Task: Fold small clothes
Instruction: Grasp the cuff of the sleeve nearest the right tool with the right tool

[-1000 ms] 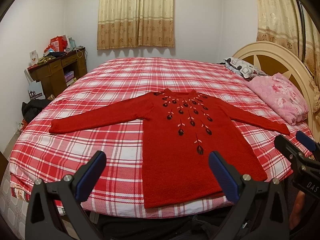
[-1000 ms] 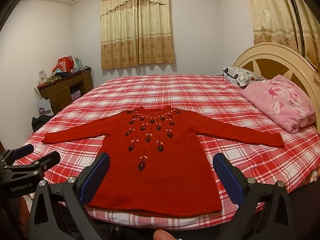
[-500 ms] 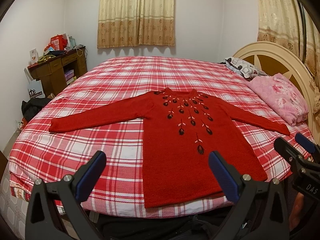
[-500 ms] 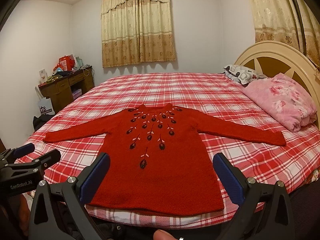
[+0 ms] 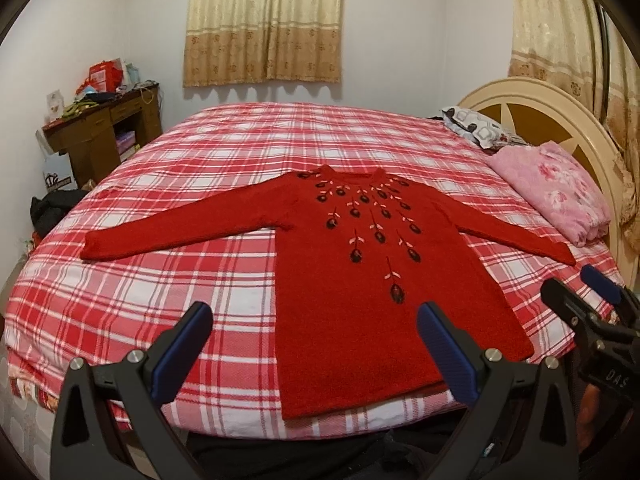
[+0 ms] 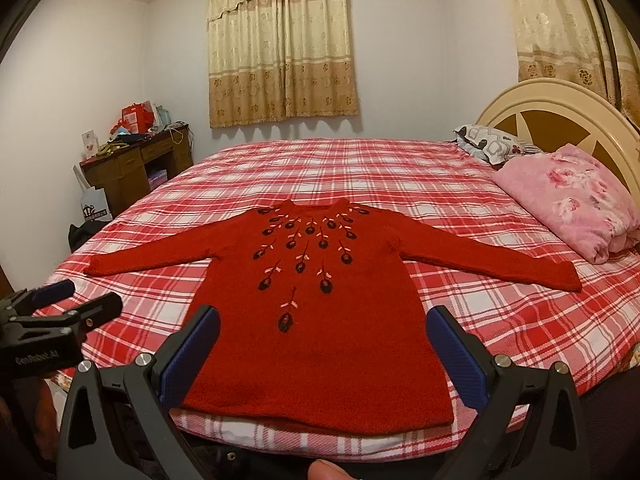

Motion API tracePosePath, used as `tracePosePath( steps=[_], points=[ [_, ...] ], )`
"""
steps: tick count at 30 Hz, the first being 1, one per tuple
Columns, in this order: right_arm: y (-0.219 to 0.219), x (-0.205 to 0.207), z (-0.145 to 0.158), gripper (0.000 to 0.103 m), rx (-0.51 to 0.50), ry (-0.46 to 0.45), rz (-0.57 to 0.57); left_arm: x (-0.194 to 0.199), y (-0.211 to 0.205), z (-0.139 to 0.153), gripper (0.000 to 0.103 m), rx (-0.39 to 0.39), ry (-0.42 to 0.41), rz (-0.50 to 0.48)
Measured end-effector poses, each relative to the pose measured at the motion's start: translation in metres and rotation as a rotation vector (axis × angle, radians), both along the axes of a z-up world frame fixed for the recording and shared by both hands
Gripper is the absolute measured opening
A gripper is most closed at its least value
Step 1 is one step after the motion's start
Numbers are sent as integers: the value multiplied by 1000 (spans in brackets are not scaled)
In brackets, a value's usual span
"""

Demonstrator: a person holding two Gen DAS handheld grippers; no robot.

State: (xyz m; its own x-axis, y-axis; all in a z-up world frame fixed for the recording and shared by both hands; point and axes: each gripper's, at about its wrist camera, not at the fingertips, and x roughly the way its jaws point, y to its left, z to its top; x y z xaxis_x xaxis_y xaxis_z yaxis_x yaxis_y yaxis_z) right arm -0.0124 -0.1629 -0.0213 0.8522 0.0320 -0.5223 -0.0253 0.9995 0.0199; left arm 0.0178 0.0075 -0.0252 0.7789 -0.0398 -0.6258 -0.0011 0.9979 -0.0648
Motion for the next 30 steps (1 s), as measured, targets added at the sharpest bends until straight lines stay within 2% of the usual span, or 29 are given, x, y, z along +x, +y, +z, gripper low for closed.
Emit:
tracePosePath(
  steps=[10,15,19,30],
  points=[
    [-58,45,-39,102,-29,95,-129,53,-7,-27,103,82,40,-93],
    [-113,70,-64,102,-44,159,-234,88,-12,-37,103,136,38,-104],
    [-166,88,-78,102,-11,216,-331,119,-15,-43,103,161,22,-88],
    [-293,119,-77,102,-18,238,-564,181,-23,-62,103,214,20,-53]
  ],
)
